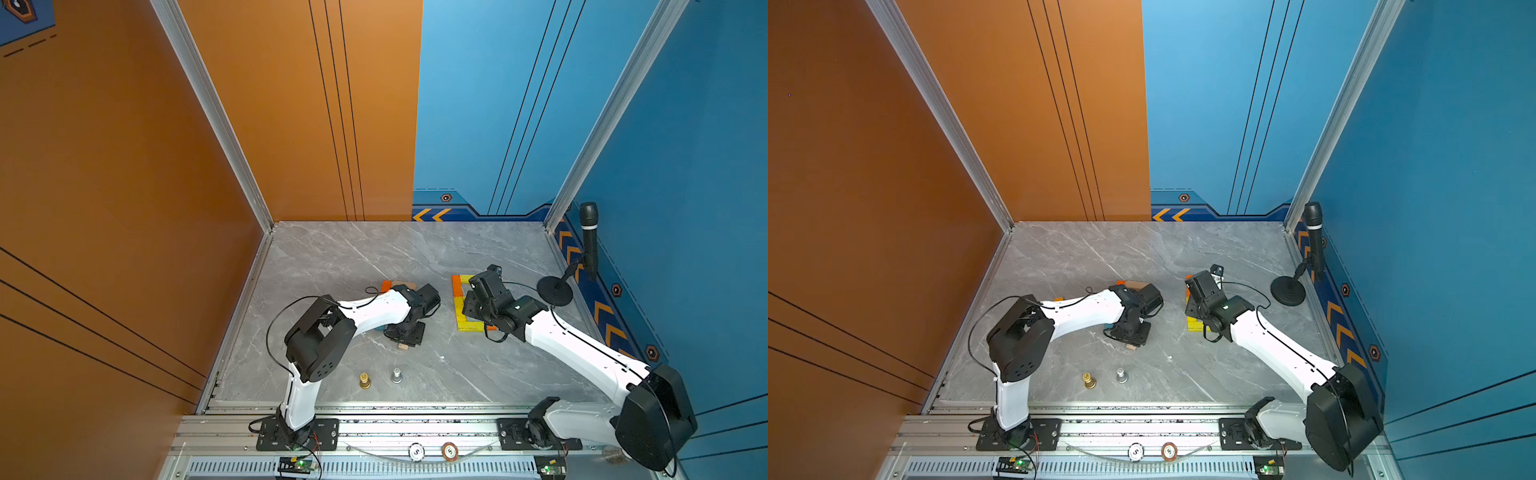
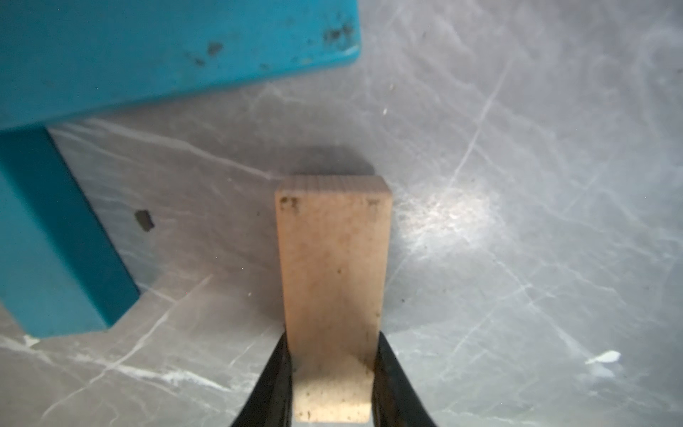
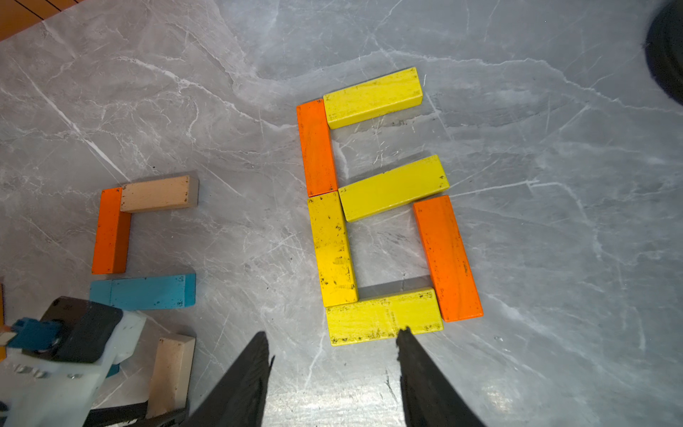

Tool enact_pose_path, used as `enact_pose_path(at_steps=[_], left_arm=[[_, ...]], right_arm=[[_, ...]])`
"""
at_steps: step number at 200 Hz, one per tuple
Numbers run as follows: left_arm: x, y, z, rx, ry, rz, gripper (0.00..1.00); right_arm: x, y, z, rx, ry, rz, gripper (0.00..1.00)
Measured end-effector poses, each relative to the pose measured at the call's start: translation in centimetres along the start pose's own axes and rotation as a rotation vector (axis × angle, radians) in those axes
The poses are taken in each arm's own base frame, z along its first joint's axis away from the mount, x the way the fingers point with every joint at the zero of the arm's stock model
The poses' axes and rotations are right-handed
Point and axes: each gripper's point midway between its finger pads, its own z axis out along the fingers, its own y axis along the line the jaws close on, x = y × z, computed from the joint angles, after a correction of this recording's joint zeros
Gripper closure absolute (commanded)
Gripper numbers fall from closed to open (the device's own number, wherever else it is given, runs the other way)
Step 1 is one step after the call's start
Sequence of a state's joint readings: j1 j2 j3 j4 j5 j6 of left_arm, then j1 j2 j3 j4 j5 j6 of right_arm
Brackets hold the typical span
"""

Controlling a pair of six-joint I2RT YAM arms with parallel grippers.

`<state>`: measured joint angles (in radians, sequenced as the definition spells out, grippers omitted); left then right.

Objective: Assemble the number 6 with building blocks
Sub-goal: Place the building block at the center of the board.

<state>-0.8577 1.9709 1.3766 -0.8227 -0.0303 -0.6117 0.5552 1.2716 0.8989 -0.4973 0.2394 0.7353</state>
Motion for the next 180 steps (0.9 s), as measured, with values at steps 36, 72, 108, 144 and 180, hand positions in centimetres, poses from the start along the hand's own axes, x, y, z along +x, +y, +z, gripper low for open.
enact_pose_path(at_steps=[36,72,108,144,180], left_arm=[[0.1,-0.1,0.2,0.009,0.012,-0.041,0.75],[-0.1,-0.2,0.0,0.023,0.015,-0.089,0.65],[-1.0,-1.0,-0.8,0.067,0.006,-0.132,0.49],[-2.4,-0.2,-3.2,0.148,-0.021,-0.185,0.46],[-3.9,2.9,-8.9,0.272,-0.126,-0.250,0.39]], right_arm=[[0.1,-0.1,0.1,0.002,0.003,-0.001,0.43],[0.2,-0.1,0.1,0.004,0.005,-0.002,0.43],[0.2,-0.2,0.0,0.002,0.004,-0.016,0.43],[0.1,-0.4,-1.1,-0.006,-0.004,-0.031,0.43],[1.7,0.9,-1.7,-0.024,0.024,-0.081,0.42]])
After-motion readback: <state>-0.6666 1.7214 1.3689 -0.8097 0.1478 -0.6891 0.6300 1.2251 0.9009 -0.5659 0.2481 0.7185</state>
